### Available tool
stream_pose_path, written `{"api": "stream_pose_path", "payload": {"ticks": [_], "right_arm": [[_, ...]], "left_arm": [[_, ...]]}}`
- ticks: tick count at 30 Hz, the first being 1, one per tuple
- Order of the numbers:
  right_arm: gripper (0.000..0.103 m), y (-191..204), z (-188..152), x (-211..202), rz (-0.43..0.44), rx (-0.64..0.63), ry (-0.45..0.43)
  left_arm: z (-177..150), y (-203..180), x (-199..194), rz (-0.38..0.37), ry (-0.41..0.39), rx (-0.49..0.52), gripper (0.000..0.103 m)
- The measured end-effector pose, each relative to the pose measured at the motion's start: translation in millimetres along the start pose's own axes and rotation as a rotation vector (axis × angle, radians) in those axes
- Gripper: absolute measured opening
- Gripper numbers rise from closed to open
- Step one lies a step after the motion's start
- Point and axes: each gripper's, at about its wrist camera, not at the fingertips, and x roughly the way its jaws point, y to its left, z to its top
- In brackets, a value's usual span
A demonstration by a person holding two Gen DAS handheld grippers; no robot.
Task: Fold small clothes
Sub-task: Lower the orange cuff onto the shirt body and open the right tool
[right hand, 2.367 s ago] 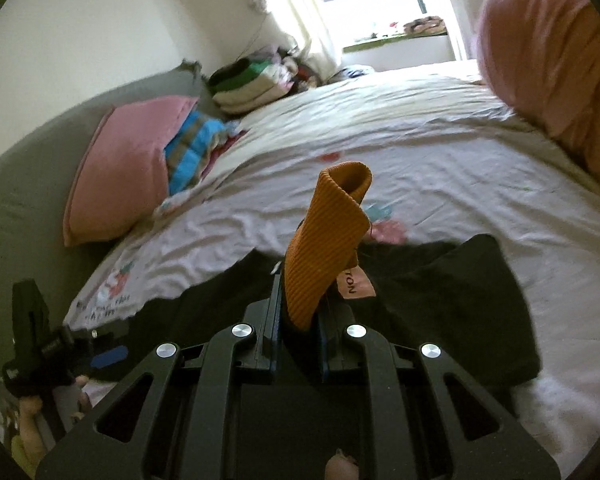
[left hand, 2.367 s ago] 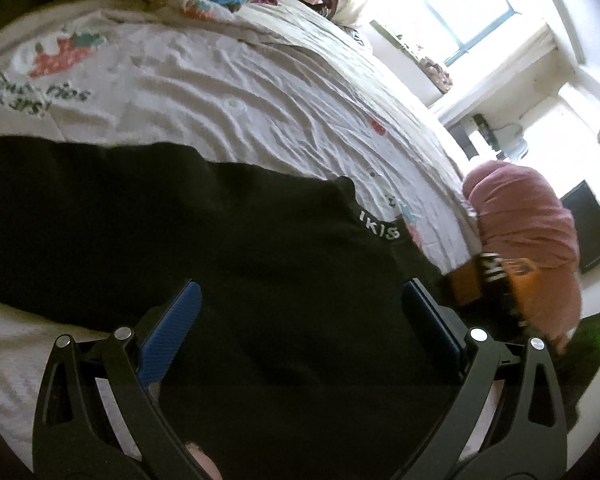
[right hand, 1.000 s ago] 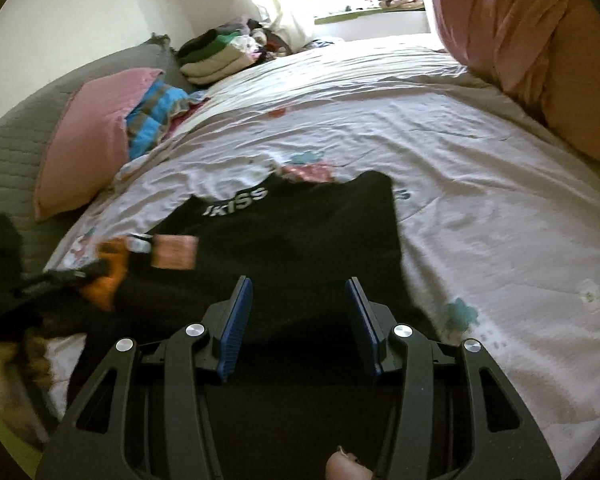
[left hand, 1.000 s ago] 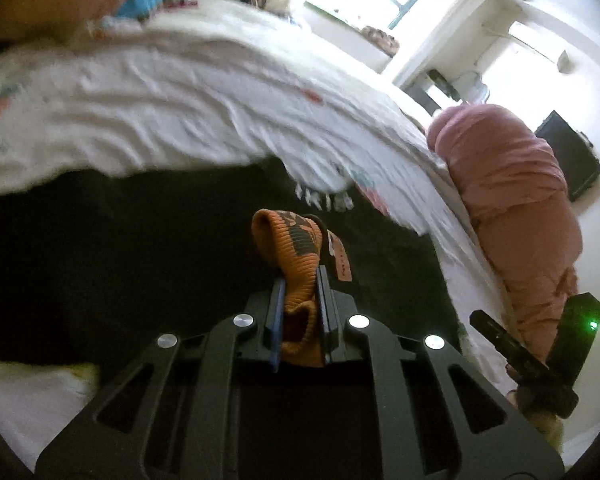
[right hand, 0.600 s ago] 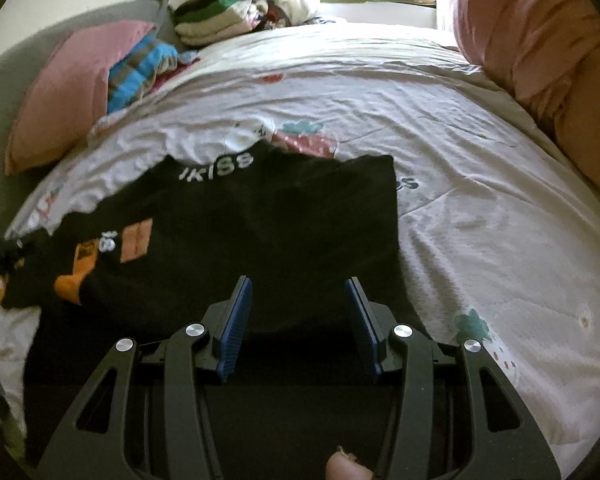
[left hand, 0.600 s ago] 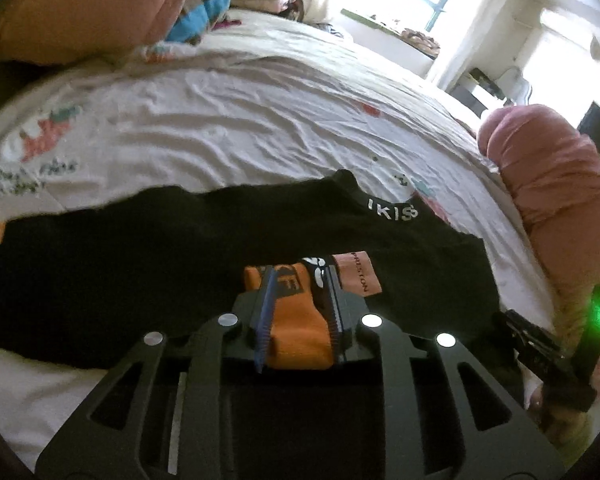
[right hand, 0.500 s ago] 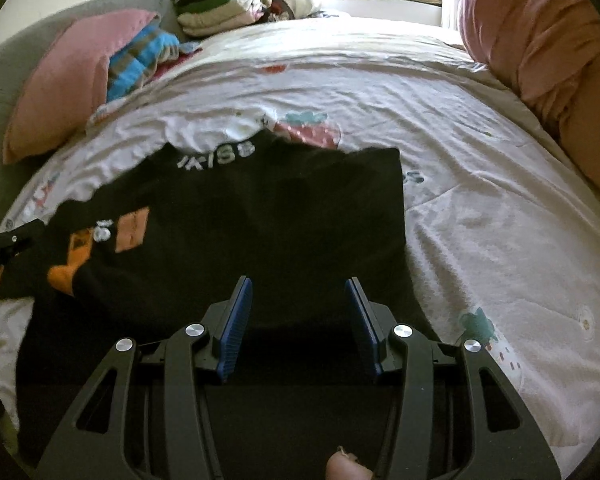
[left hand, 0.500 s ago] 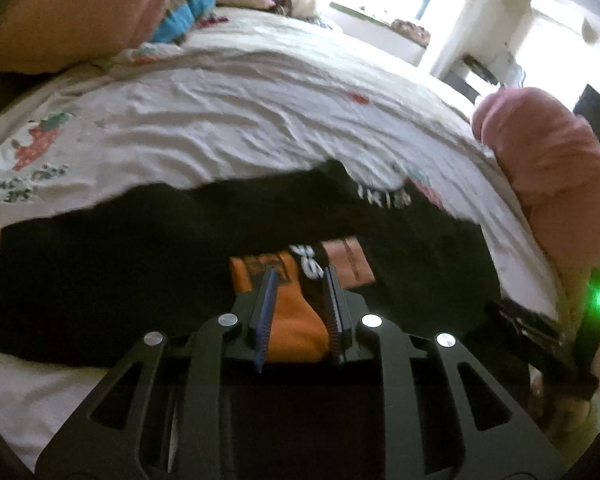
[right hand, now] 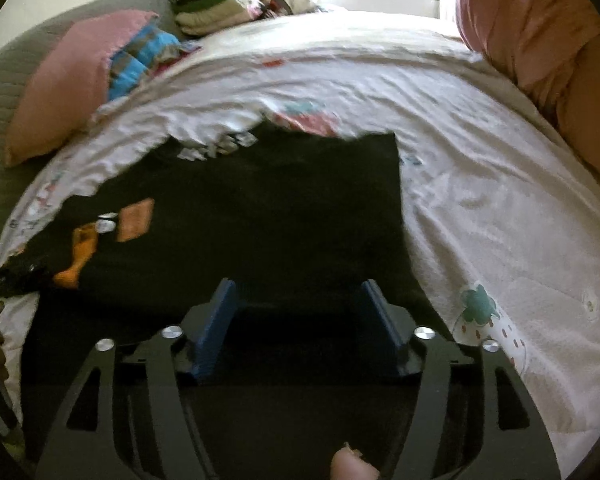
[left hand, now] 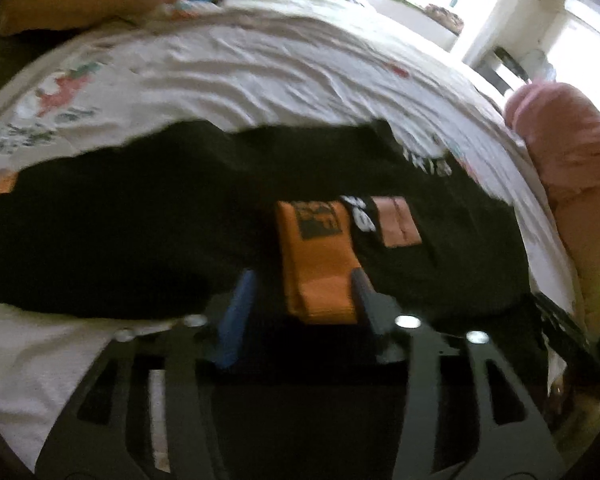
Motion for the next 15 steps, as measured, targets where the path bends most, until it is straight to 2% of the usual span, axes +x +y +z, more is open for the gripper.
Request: {"api": "stream_pose_path", "payload": {"ticks": [1,3,5,9,15], "right_arm": [[0.076,5,0,-6,0.014,-0.005,-0.016],[0.085,13,1,-15,0.037,-0.018,-0.041],[0.094,24,2,-24,0.052,-0.034,-0.064],[0.097,45,5,-34,0.080,-0.071,-0.094],[0.098,76,8,-41,0.121,-0.125,-0.113]], "left_arm": [[1,2,-6,0.019,-0.017,-0.003,0.057],[3,3,-16,0.043,-0.042,-0.004,0.062],[6,5,-24,0.066,-0.065,-0.007,0.079],[6,16,-37,0.130,-0.100,-0.017,0.091],[5,36,-47,0.183,-0.110,-0.053,0.094]]}}
